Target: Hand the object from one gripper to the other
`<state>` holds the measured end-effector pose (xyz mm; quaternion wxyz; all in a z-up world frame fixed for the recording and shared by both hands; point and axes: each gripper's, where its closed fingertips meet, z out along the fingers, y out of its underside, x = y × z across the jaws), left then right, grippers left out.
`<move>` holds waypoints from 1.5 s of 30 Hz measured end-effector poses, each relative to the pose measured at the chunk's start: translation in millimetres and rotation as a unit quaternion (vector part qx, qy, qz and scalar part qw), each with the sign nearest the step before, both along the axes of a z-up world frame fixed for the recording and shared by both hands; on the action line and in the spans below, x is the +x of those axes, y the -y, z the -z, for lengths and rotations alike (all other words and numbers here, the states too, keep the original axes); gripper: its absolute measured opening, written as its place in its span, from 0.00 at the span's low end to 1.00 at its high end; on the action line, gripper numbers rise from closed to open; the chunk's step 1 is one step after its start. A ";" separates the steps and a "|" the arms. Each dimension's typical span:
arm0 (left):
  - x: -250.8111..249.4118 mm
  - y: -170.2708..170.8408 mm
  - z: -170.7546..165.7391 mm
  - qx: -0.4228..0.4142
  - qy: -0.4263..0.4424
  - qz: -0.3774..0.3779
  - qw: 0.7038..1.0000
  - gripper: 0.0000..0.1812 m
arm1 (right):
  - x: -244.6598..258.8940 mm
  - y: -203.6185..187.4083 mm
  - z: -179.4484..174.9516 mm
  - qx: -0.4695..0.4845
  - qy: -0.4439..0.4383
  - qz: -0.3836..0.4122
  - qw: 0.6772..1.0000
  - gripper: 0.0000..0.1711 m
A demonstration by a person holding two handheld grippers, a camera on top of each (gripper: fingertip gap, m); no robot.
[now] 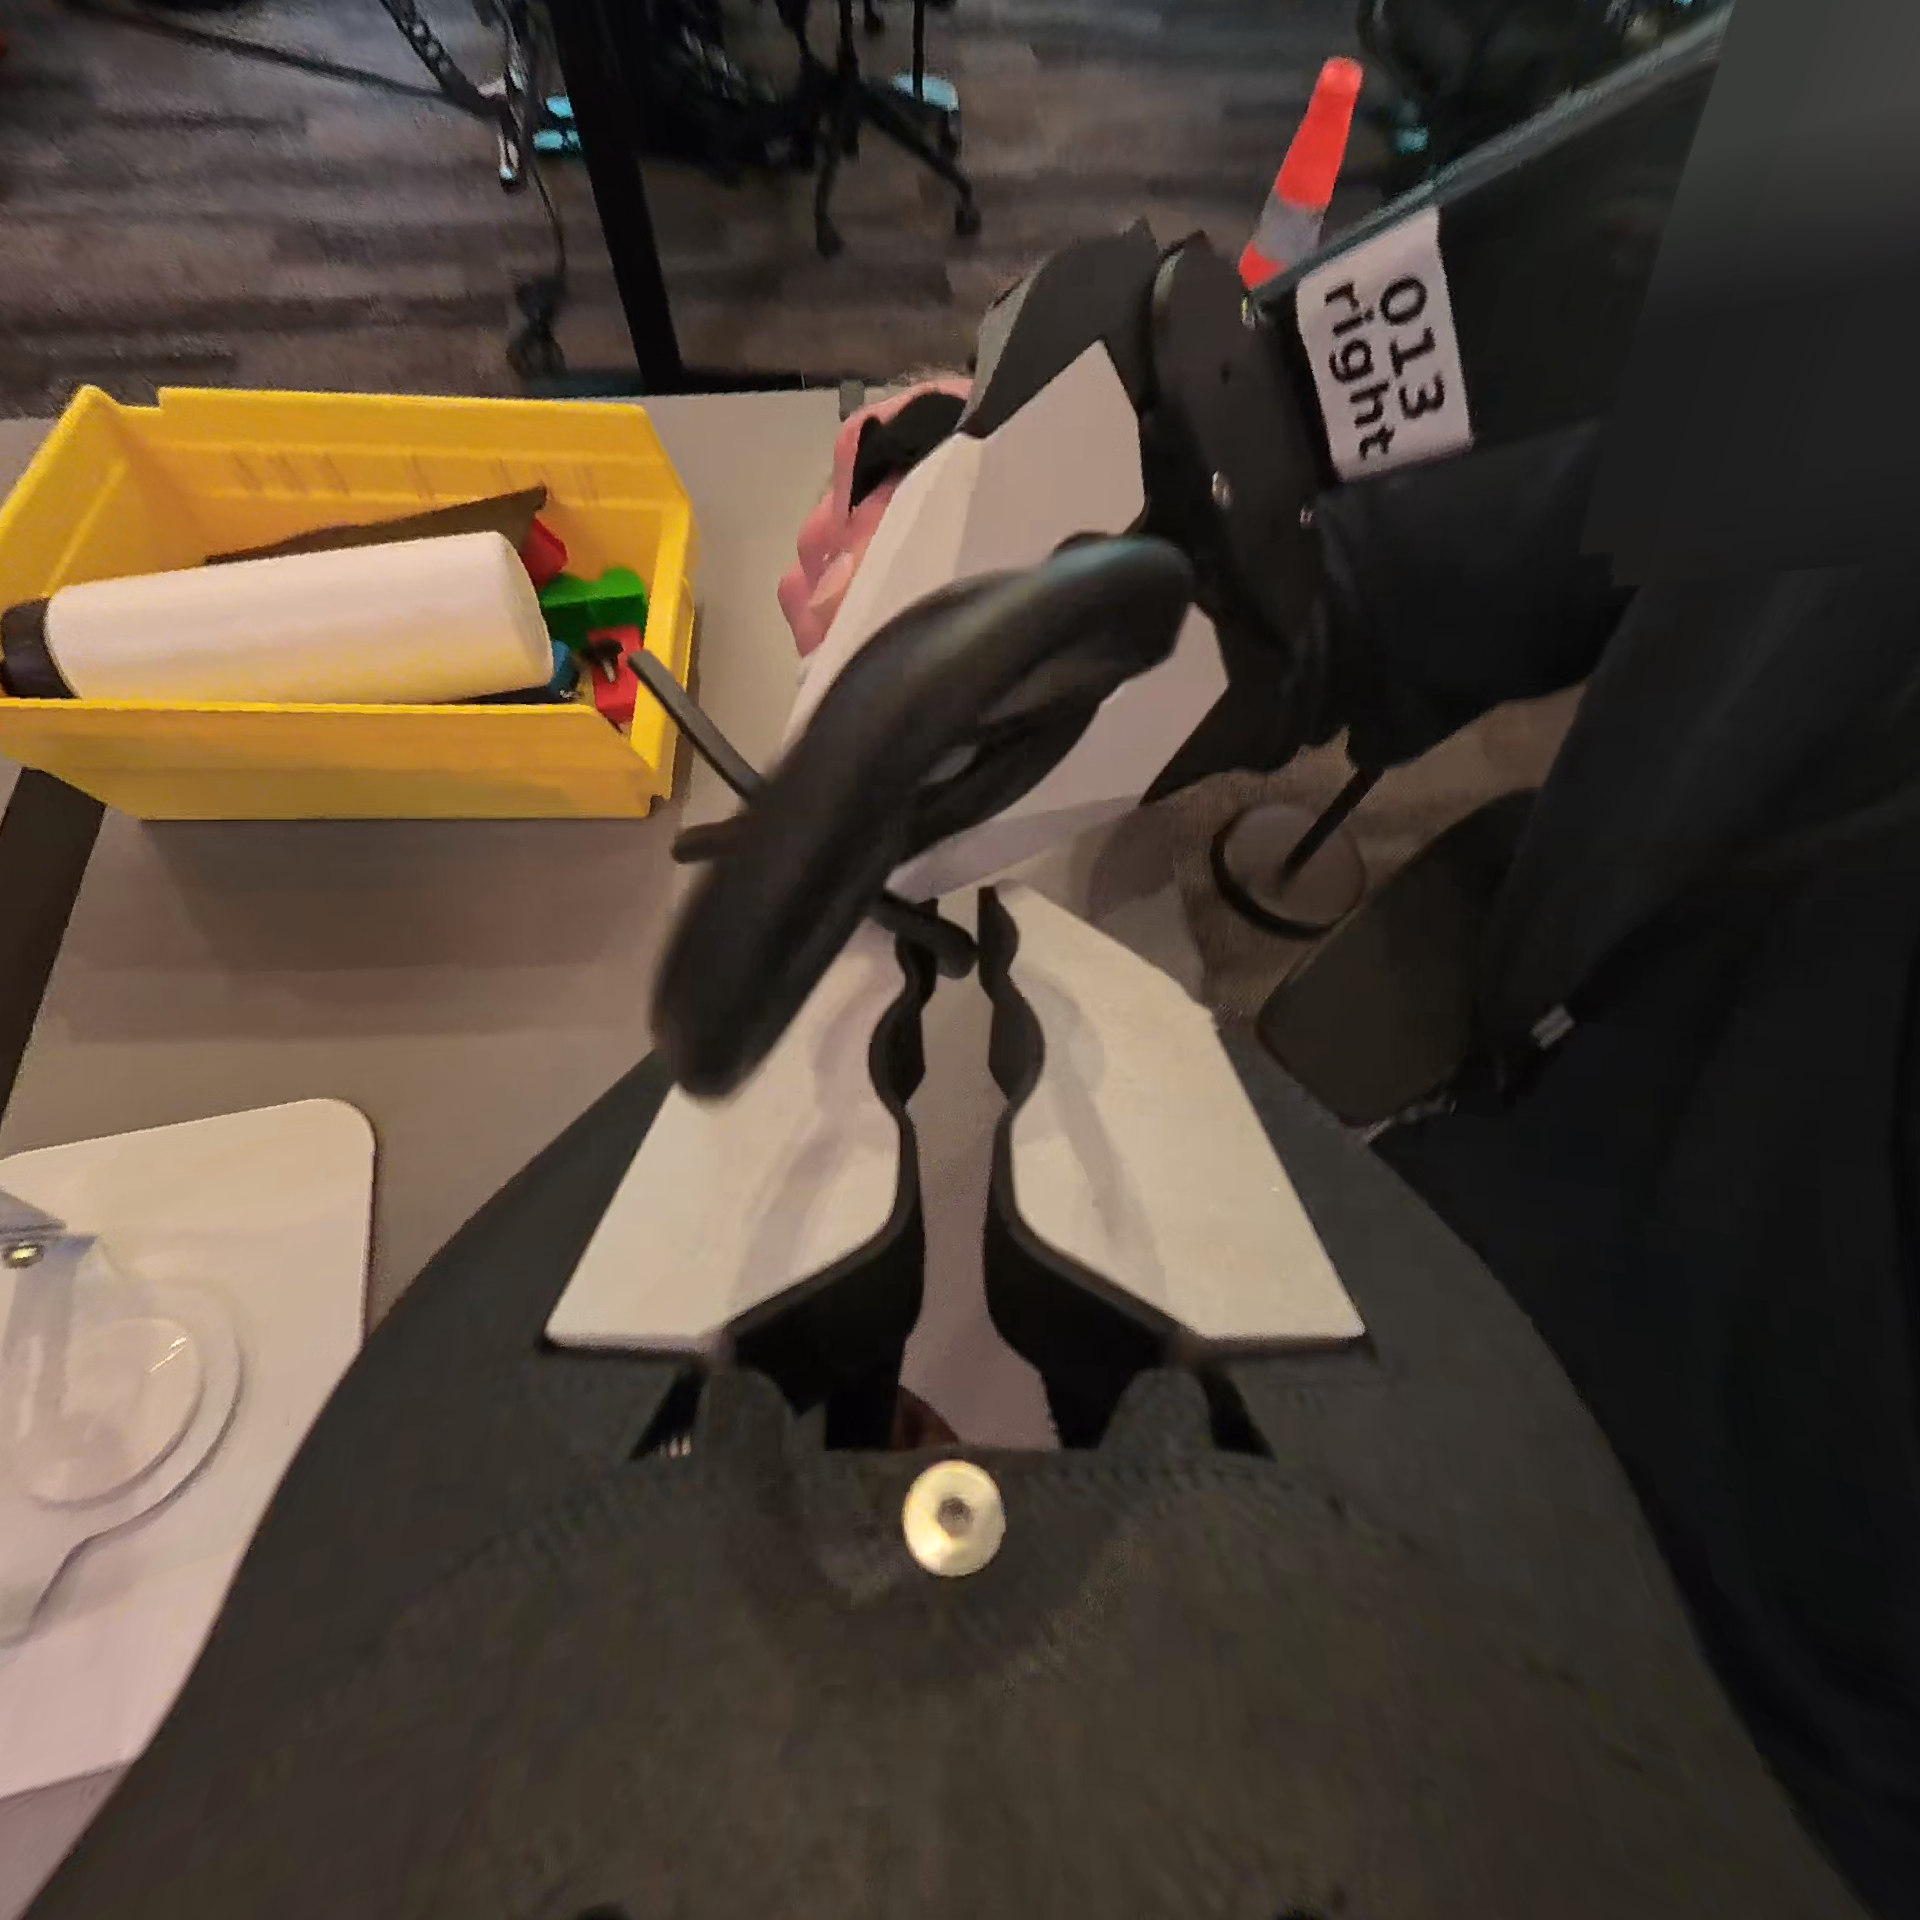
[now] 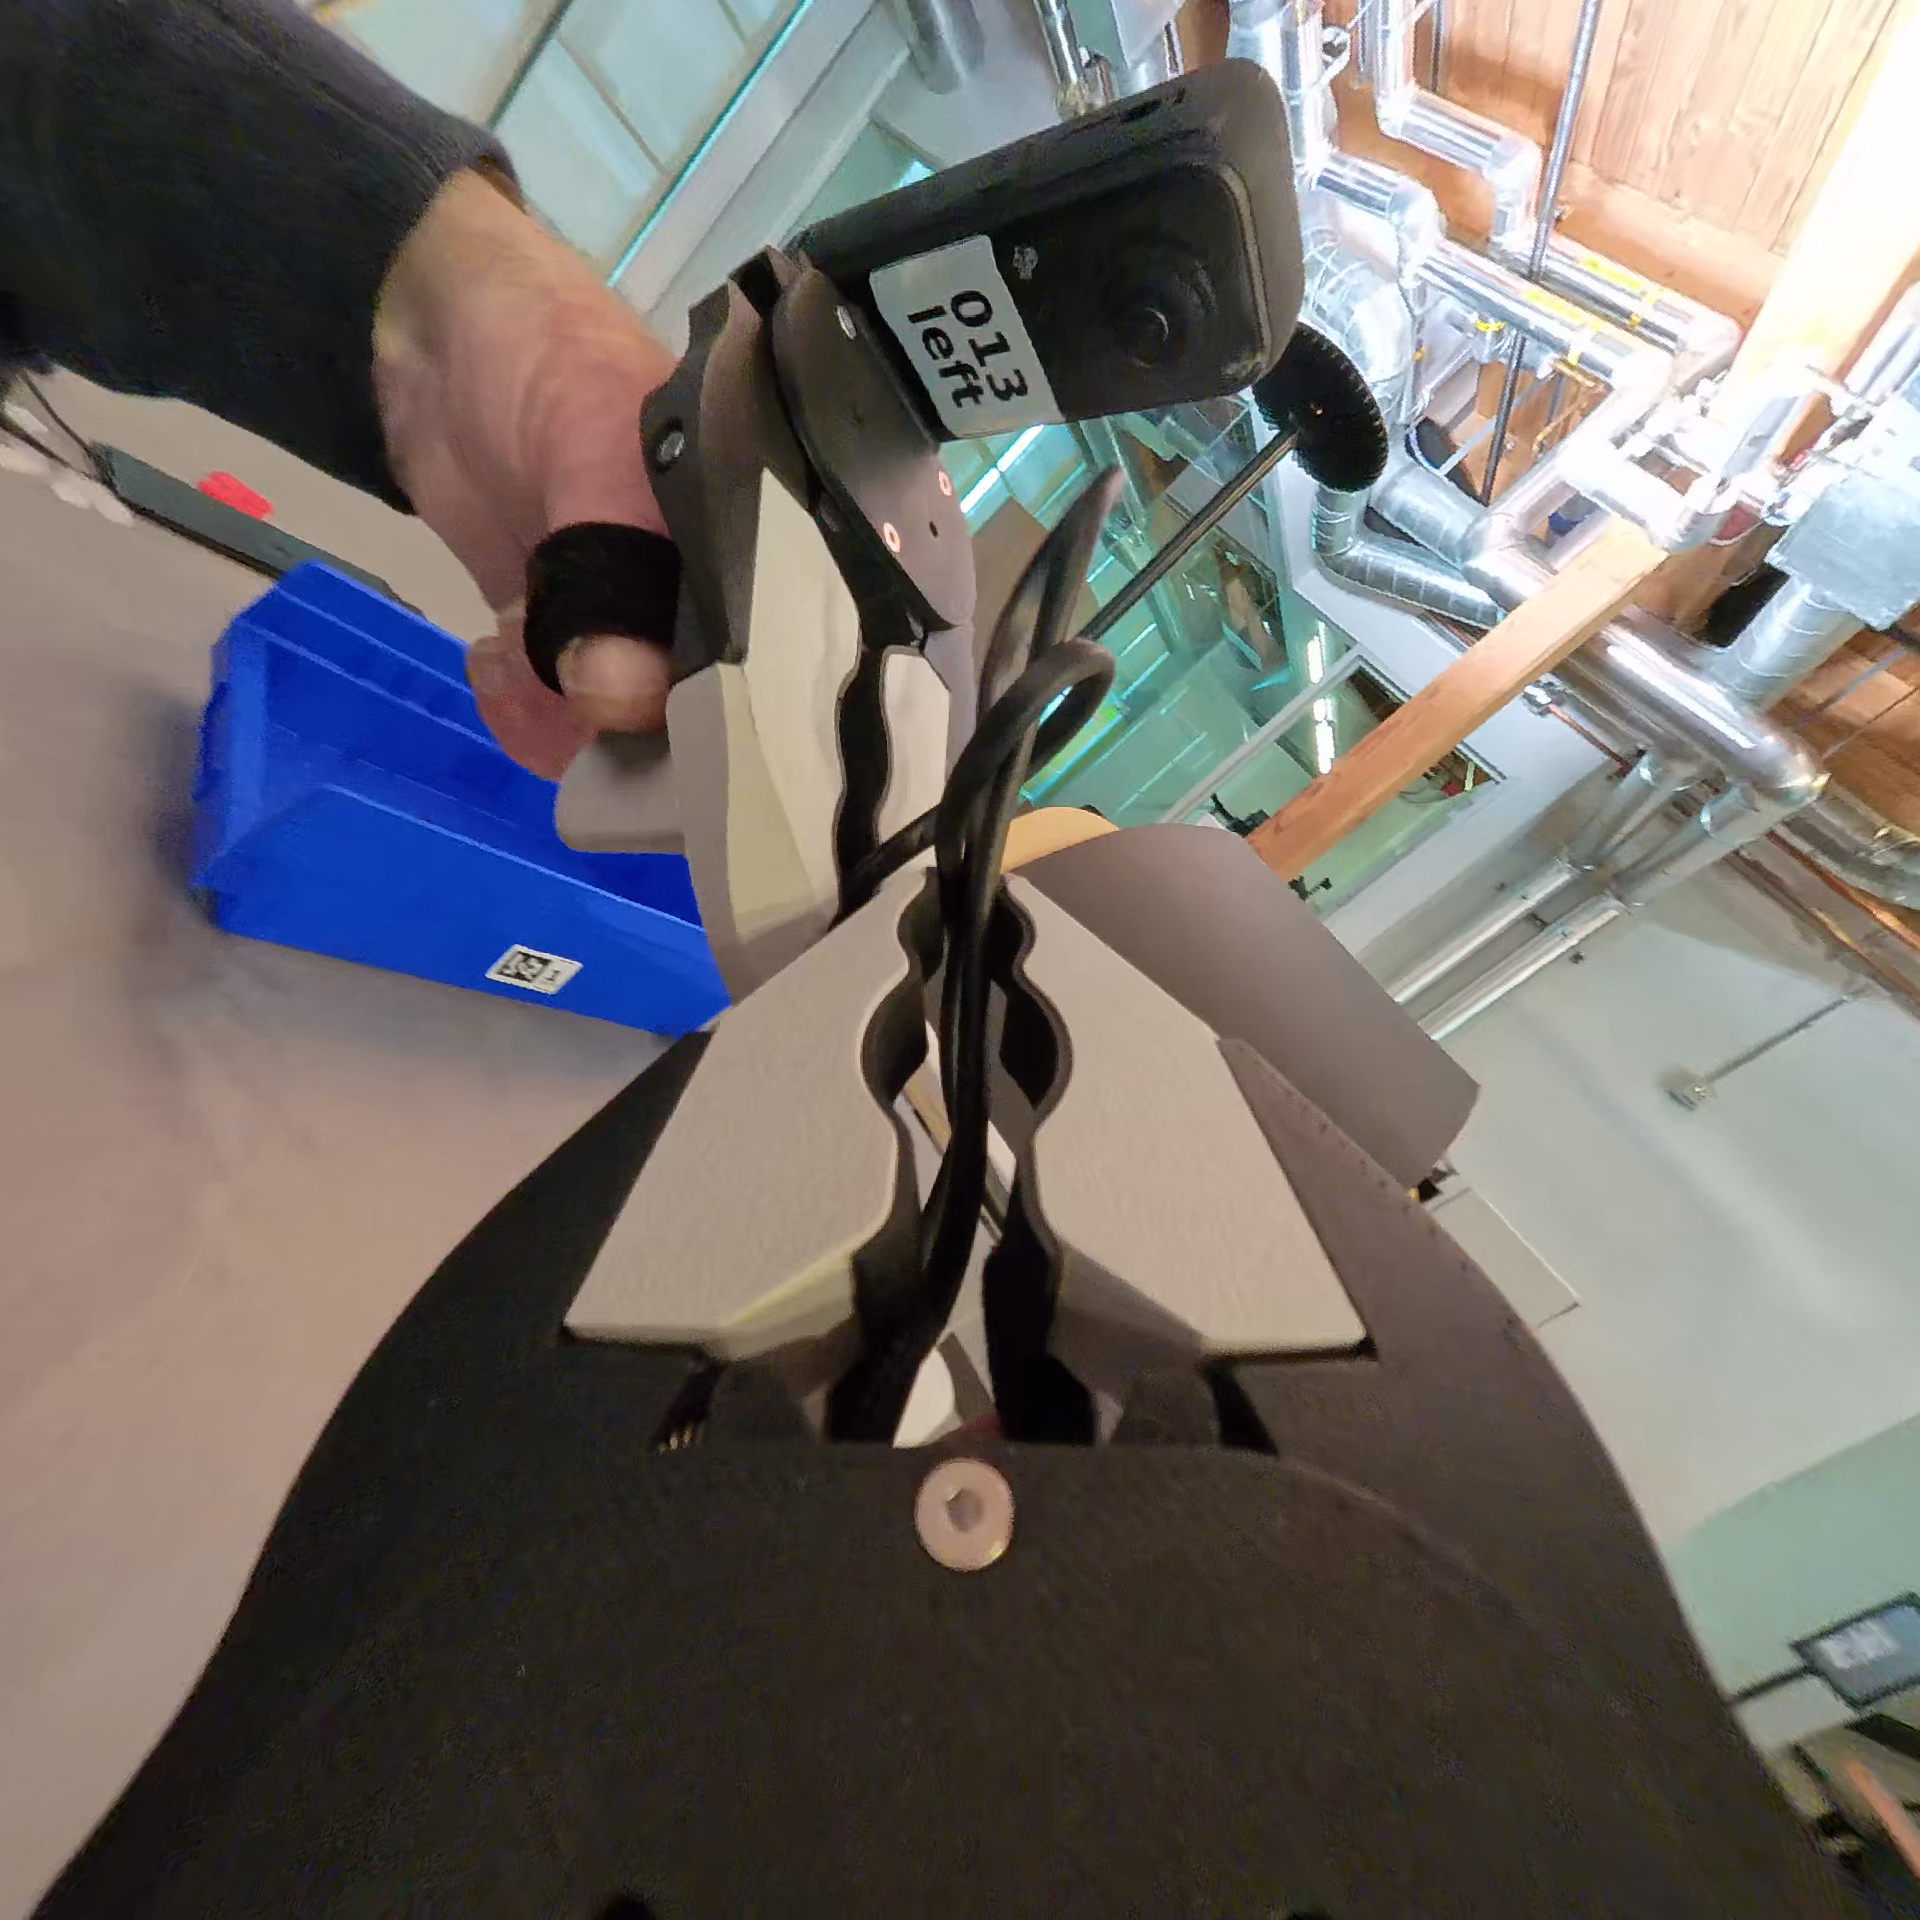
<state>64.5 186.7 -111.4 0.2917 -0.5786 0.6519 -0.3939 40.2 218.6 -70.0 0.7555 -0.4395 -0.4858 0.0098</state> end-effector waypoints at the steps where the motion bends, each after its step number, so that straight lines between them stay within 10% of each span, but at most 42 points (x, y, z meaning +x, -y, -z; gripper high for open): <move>1: 1.2 2.0 0.2 -0.009 0.010 -0.003 1.000 0.05 | 0.9 -1.6 0.0 0.008 0.008 0.012 1.000 0.03; 15: 6.0 4.3 -14.7 -0.130 0.138 -0.087 0.978 0.22 | 6.0 -14.4 -2.9 0.165 0.138 0.143 0.966 0.02; 45: -1.8 -29.7 -19.1 -0.177 0.268 -0.231 0.919 0.12 | 7.4 -23.2 13.6 0.153 0.213 0.168 0.950 0.03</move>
